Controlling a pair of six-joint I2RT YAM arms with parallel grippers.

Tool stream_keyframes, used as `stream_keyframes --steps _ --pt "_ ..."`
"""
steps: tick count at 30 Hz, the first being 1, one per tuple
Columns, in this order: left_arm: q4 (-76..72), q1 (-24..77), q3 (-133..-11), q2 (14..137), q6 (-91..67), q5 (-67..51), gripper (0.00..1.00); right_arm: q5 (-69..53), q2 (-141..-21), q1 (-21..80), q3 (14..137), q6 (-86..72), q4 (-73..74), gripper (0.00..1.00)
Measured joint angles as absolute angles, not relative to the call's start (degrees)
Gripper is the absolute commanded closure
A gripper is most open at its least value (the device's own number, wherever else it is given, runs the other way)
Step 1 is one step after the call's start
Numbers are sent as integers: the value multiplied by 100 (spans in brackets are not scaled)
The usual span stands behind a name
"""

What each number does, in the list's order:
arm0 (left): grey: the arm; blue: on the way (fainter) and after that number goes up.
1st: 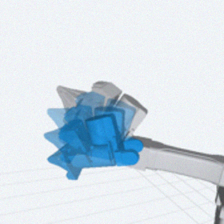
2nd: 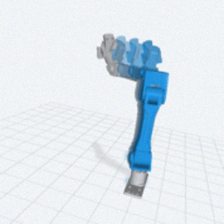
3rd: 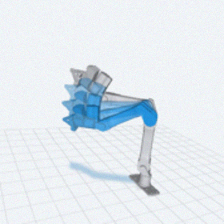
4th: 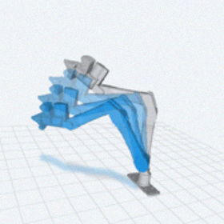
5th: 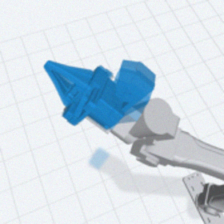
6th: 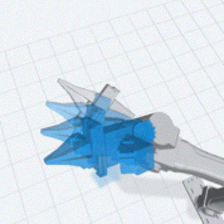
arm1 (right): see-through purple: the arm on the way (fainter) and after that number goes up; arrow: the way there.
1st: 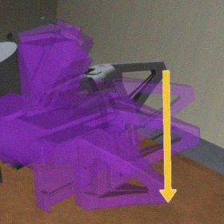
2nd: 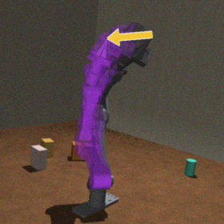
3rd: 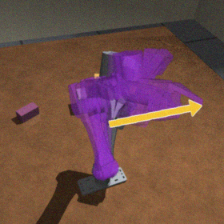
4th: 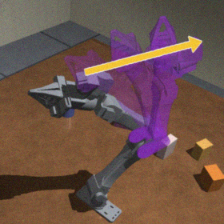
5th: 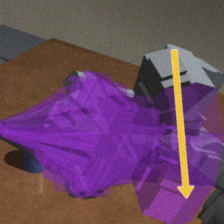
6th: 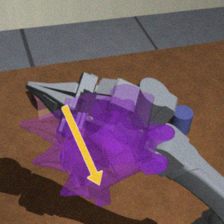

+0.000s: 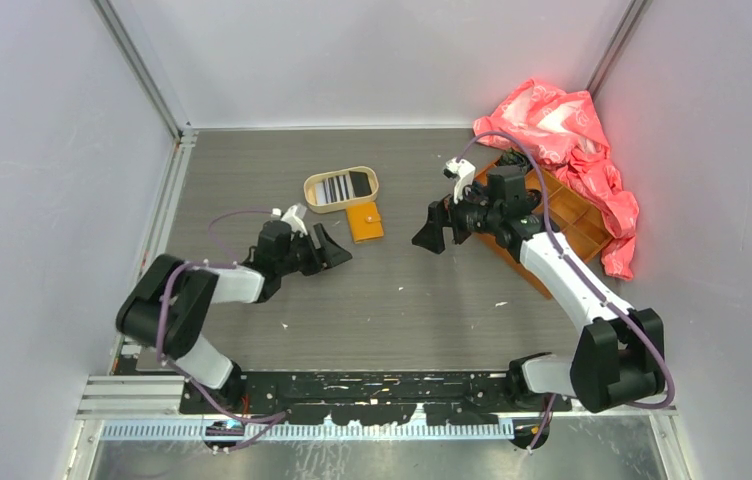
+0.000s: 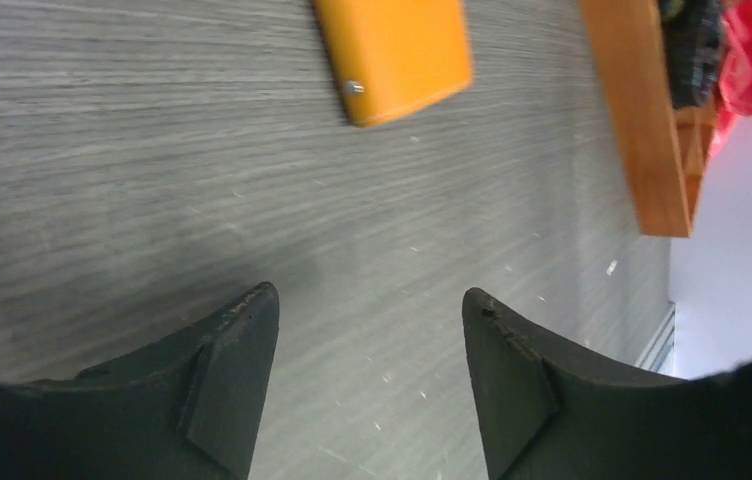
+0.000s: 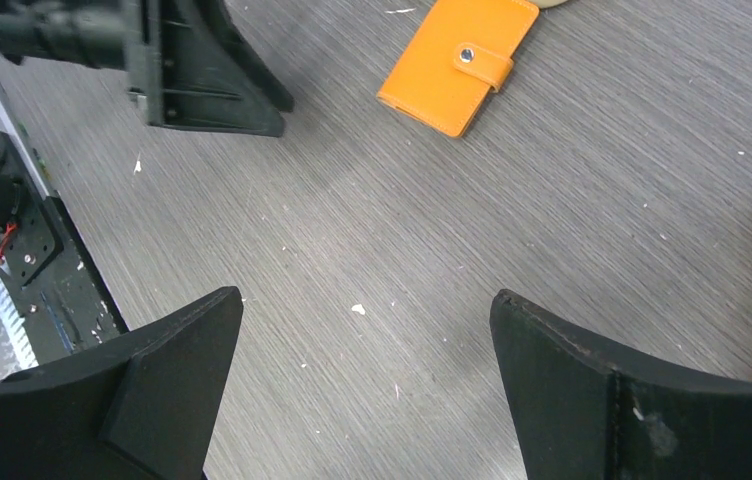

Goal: Put the credit cards into the card holder
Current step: Open the card holder at the center of the board.

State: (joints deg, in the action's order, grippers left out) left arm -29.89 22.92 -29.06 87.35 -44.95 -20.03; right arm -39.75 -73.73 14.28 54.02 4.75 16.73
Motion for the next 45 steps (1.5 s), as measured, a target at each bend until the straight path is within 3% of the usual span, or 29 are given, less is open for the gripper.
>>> stream_keyframes --steps 3,9,13,16,18,21,27,31,38,45 --pt "-3361 2287 -3129 9491 -4718 -2025 41 -4047 -7422 1411 5402 561 1671 0" --pt "-3378 2287 -4082 10355 -4956 -1778 42 -4147 -7561 1411 5398 646 1671 1" --pt "-3068 2318 -4783 10796 -5033 -1588 48 -4193 -7669 1411 5398 727 1675 1" --pt "-2545 2386 -5328 11026 -5002 -1367 62 -4222 -7769 1411 5398 766 1715 1" --pt "-2180 2449 -5616 11139 -4886 -1214 84 -4233 -7815 1411 5398 795 1780 1" --pt "-1809 2536 -5867 11268 -4742 -1109 96 -4241 -7826 1411 5398 862 1850 0" --pt "-1531 2762 -5942 11181 -4456 -1092 100 -4335 -7826 1411 5398 1354 2027 6" --pt "-1468 3341 -5367 10691 -4423 -1013 100 -4604 -7795 1431 5170 2491 2176 8" --pt "-2073 4939 -3885 9690 -5109 -296 100 -4285 -7756 2071 4477 4368 2471 30" --pt "-2484 5732 -3249 9319 -6200 976 100 -3605 -8344 2993 4493 4825 2504 36"
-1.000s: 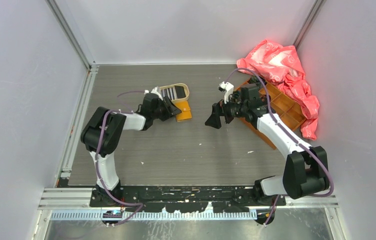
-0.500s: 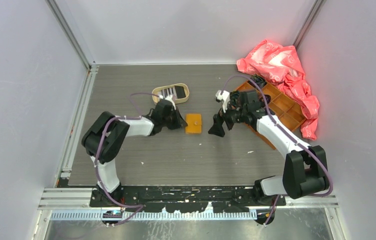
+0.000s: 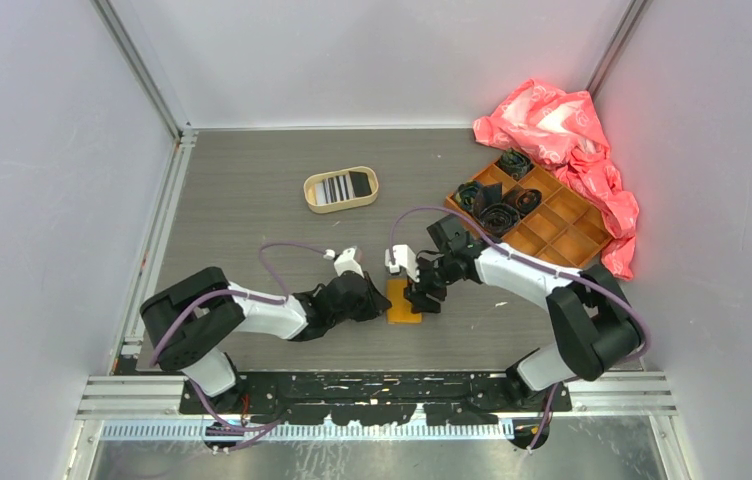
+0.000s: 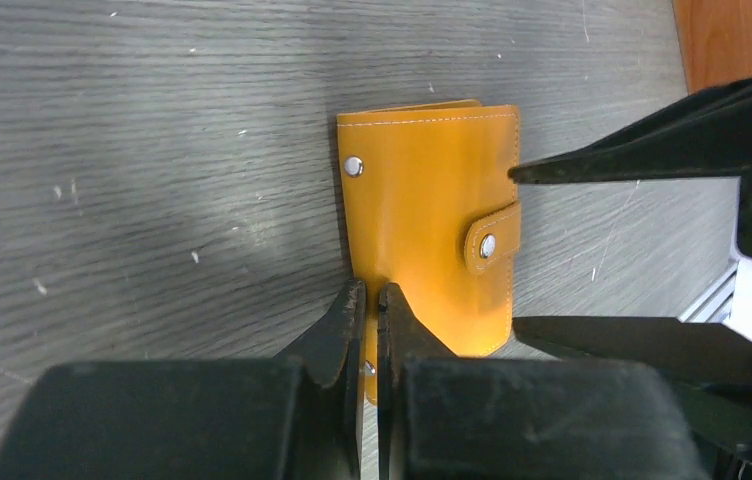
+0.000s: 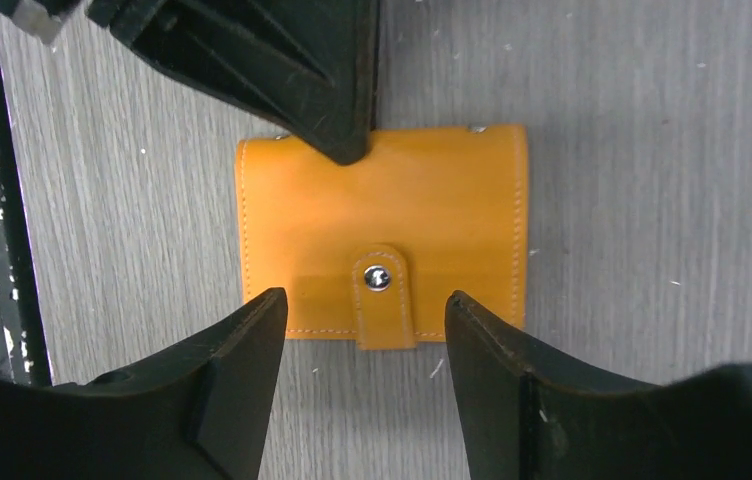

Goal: Put the credit cards into the card holder
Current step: Open the card holder at the center of the board.

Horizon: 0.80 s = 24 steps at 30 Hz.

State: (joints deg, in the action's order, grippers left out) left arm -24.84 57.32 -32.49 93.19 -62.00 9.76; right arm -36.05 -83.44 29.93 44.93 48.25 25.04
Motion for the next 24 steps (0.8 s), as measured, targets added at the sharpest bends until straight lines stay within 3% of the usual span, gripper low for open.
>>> stream_keyframes --steps 13,24 --pt "-2449 5850 -3135 9207 -6606 1487 100 -2746 -8578 3398 4536 4814 2362 37" --pt "-2436 5876 -3157 9214 -6554 1450 100 -2556 -8637 3669 4624 4759 2311 49"
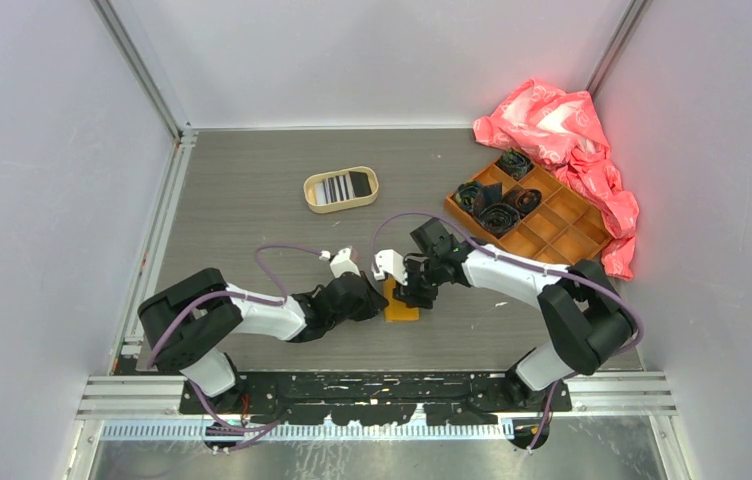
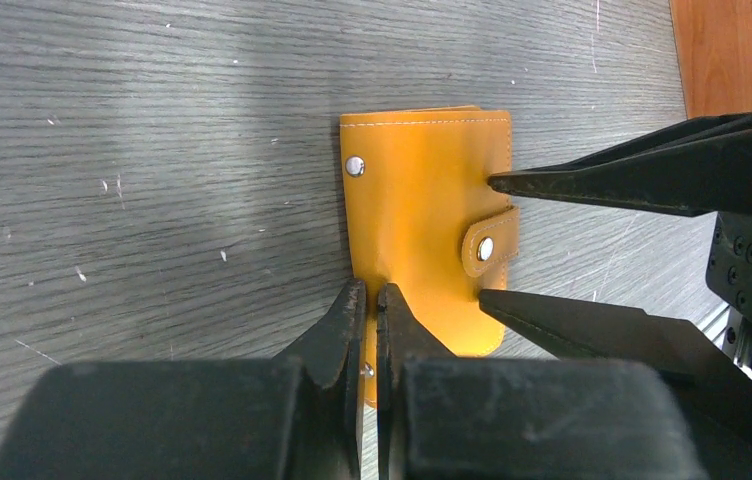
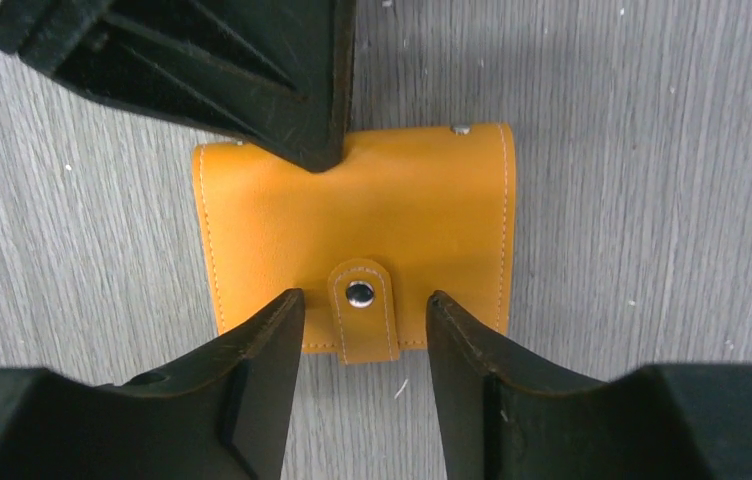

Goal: Put the credit cards into the card holder
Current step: Open the card holder at the center of the board.

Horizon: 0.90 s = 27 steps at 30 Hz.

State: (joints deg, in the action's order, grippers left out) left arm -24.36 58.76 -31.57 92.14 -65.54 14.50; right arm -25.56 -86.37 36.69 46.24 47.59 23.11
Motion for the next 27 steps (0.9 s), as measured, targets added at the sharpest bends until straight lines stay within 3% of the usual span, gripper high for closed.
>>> stream_keyframes --steps 2,10,15,25,26,27 --pt "-2416 5876 -3170 9214 -6552 1448 100 -2530 -8707 3739 4696 4759 2311 52" --pt "-2331 5887 -3210 9214 -6532 1448 100 -2423 -9004 3931 5028 4757 2523 84" --pt "-2331 5887 -3210 9209 -6528 1470 100 -2329 -9168 3955 5260 4788 2792 97" --pt "-2569 5752 -2926 9078 -6541 1540 99 -2307 -8991 3402 5336 4740 3068 99" --pt "-2633 5704 -2891 9076 -6541 1518 96 -2364 -8938 3288 5336 4718 3081 99" --pt "-2685 5660 -2867 9076 -6541 1485 86 -2445 -8873 3190 5336 4672 3089 99"
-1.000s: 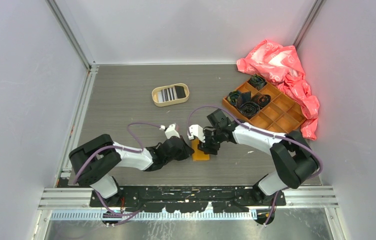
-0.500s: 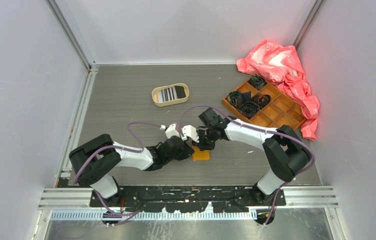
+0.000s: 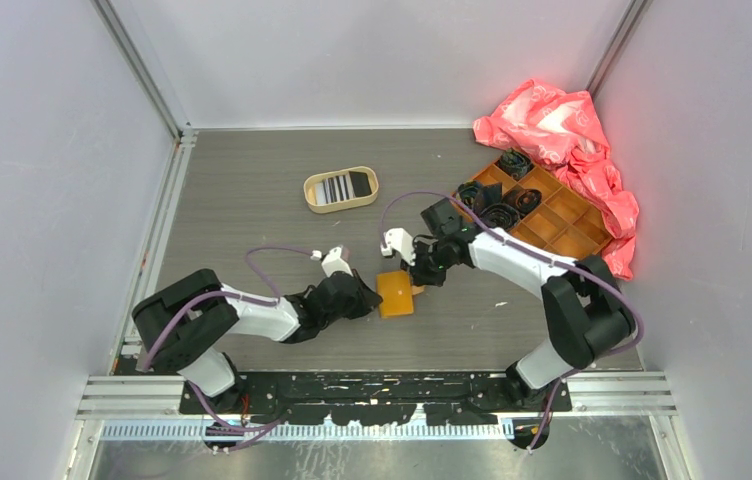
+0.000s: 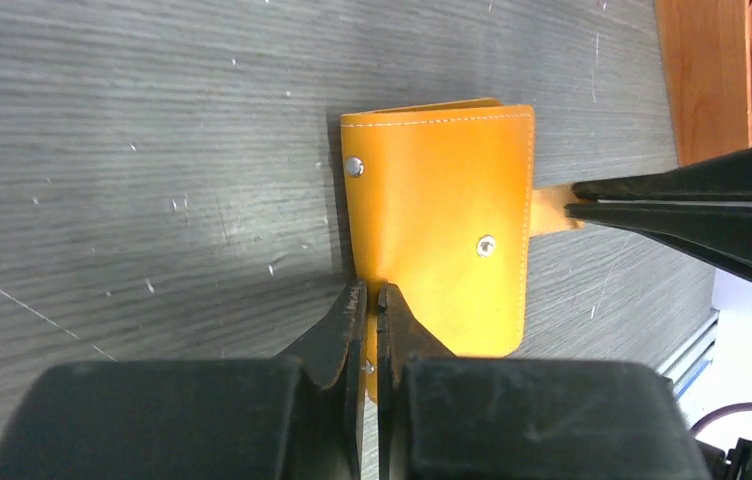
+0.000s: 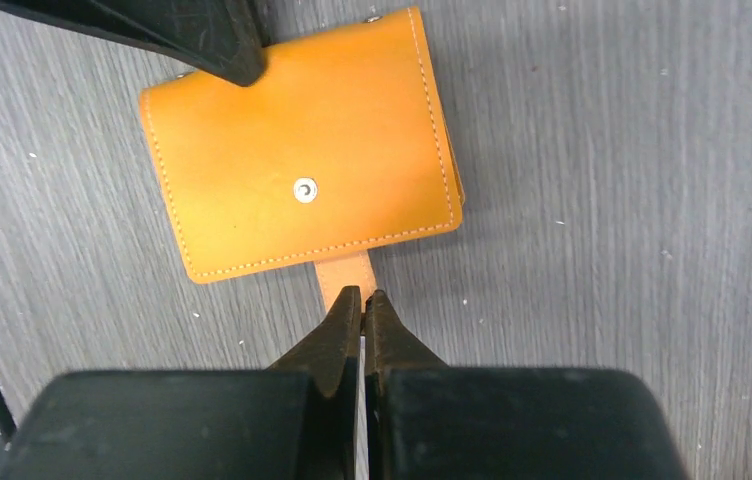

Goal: Put the credit cards into the card holder
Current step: Open the card holder at the center of the board.

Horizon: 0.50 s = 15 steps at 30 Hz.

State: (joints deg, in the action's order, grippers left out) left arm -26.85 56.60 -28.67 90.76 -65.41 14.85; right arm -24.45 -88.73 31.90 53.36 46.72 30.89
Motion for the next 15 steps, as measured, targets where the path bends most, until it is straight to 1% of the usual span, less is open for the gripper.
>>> stream_keyframes --steps 4,5,9,15 --pt "-2908 5408 -2755 9074 -6514 1225 56 -2884 -8621 2902 5336 4466 3116 99" --pt "-2936 5369 -2742 9054 -6455 1192 50 -2976 -8580 2860 5336 4414 3122 99" --pt "-2947 5238 -2624 8759 -6265 1041 39 -3592 -8396 2604 5334 4134 3135 99" --pt "-2810 5201 -2449 8160 -5782 762 20 -4543 -8082 2414 5310 3601 2923 99"
